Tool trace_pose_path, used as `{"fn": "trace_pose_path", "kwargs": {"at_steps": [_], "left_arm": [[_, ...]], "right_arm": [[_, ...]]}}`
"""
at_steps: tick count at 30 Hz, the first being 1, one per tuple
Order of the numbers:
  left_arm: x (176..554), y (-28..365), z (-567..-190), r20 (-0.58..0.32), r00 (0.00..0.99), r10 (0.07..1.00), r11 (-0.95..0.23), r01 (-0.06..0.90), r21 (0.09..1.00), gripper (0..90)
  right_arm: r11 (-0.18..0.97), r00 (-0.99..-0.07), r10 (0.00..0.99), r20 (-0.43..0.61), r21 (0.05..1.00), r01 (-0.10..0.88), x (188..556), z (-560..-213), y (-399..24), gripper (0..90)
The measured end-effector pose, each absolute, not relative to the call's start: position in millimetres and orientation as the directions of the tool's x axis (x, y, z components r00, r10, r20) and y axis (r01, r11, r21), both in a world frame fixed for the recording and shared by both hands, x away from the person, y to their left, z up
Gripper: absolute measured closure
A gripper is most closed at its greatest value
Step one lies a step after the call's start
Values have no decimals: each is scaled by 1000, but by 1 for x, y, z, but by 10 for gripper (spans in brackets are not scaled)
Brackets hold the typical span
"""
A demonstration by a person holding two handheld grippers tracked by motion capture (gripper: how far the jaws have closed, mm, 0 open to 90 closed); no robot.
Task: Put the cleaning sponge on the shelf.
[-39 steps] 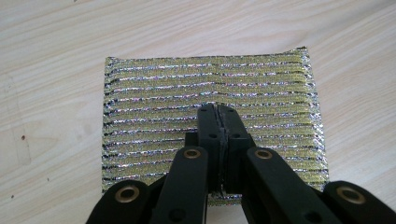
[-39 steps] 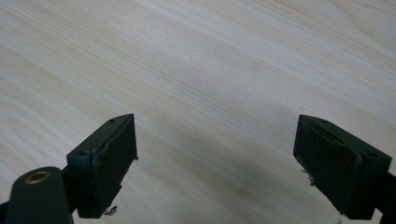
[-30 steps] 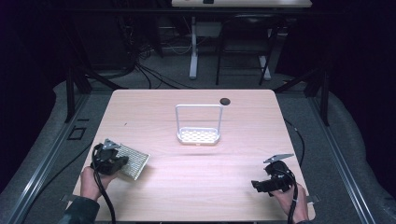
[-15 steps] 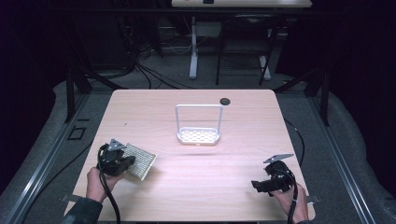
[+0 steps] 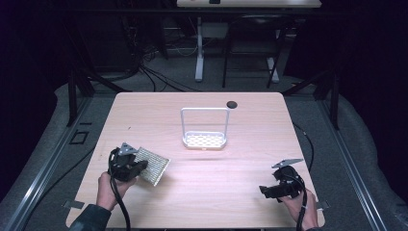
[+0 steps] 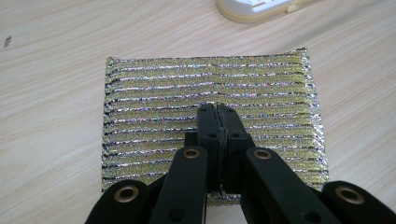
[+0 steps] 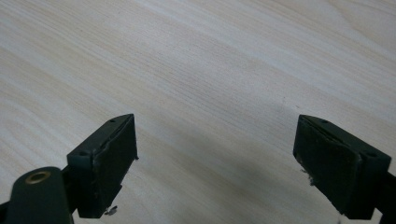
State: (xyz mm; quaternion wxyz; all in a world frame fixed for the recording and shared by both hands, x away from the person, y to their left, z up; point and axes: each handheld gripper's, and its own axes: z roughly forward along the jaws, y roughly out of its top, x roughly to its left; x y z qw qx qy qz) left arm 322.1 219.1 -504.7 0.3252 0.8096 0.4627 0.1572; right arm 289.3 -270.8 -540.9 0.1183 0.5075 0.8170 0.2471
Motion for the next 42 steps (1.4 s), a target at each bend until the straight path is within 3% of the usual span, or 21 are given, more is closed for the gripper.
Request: {"fn": "trace_pose_path", "kwargs": {"at_steps": [42], "left_arm": [[338,141,-496,-65,526,848,-339,633,696,895]], "right_arm": [[335,-432,901,43,564,754,284,-534,-269,134]]}}
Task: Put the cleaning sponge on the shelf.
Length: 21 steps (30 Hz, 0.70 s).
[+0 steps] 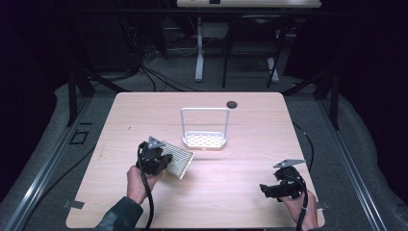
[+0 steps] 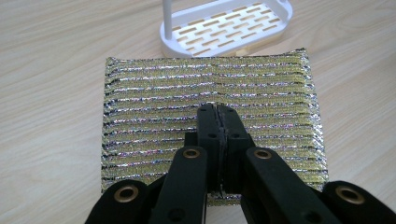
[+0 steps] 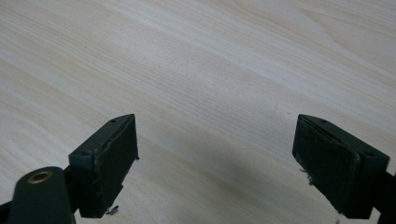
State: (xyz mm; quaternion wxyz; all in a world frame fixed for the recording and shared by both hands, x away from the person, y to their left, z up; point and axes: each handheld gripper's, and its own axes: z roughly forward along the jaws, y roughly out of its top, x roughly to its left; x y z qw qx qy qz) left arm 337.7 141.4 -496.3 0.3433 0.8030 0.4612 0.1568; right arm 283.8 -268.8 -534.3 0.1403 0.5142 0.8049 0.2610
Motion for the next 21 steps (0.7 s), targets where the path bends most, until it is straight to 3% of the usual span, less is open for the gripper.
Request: {"fn": "trace_pose_path", "kwargs": {"at_steps": [21], "left_arm": [[356,96,-500,-97,563,821,-344,623,702,898]], "right_arm": [[345,-438,898,38,555,757,284,-535,-270,137]]}}
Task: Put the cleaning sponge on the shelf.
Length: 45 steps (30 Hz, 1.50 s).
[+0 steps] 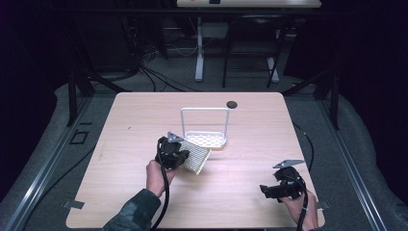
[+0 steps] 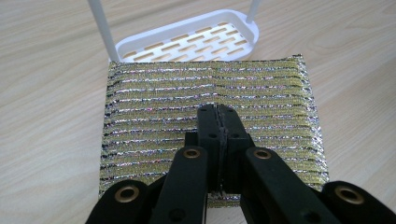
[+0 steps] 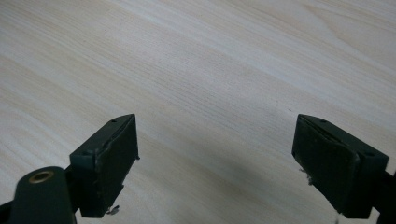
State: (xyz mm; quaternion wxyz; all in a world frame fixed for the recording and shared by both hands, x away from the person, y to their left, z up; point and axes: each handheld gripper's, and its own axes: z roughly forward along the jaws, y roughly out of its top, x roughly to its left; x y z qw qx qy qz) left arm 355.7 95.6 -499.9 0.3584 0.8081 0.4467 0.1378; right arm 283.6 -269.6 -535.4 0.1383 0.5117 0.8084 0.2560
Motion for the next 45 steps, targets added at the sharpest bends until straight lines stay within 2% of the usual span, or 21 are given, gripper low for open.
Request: {"fn": "trace_pose_path", "kwargs": {"at_steps": [16,27,45], "left_arm": [[367,70,-502,-141,527,838,-258,611,748,899],[377,48,-504,-94,480,872,-234,578,781,899],[398,29,-522,-48,336,941,-166,580,797,899]], "right_arm": [[346,-438,898,41,550,760,284,-536,-271,138],[334,-432,901,49,558,760,281,-536,-273,138],[339,-441,896,53,558,757,280,-535,-273,138]]}}
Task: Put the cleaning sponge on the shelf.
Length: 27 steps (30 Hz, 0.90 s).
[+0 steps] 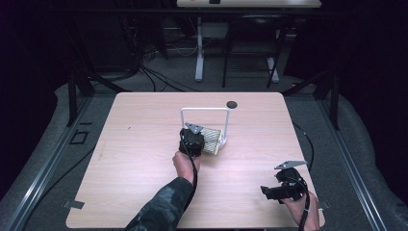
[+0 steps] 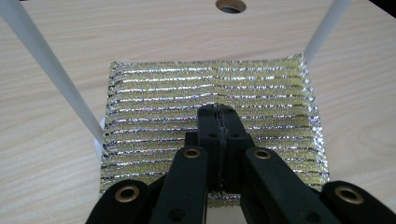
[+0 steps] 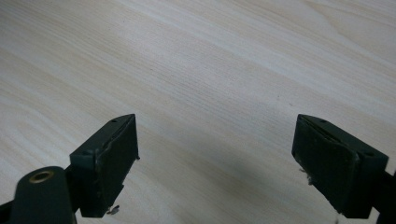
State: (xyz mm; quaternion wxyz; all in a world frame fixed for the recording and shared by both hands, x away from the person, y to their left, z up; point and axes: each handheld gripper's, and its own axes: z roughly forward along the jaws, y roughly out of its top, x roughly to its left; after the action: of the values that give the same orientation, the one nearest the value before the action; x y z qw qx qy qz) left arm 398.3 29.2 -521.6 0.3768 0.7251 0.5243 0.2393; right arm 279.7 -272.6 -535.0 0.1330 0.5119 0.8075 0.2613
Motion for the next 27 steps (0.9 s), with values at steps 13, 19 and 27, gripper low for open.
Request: {"fn": "trace_pose_path", "kwargs": {"at_steps": [13,19,27], "left_arm": [[416,12,-529,-24,272,962,-142,574,806,898],[422,6,-534,-21,252,968,-134,581,803,898],[428,2,-540,-56,213,976,-88,611,786,897]], "right_arm": [[338,-444,894,61,560,756,279,-535,-272,138],[335,-444,894,65,561,757,279,-535,-272,138],[338,-449,891,69,558,758,278,-535,-272,137]]}}
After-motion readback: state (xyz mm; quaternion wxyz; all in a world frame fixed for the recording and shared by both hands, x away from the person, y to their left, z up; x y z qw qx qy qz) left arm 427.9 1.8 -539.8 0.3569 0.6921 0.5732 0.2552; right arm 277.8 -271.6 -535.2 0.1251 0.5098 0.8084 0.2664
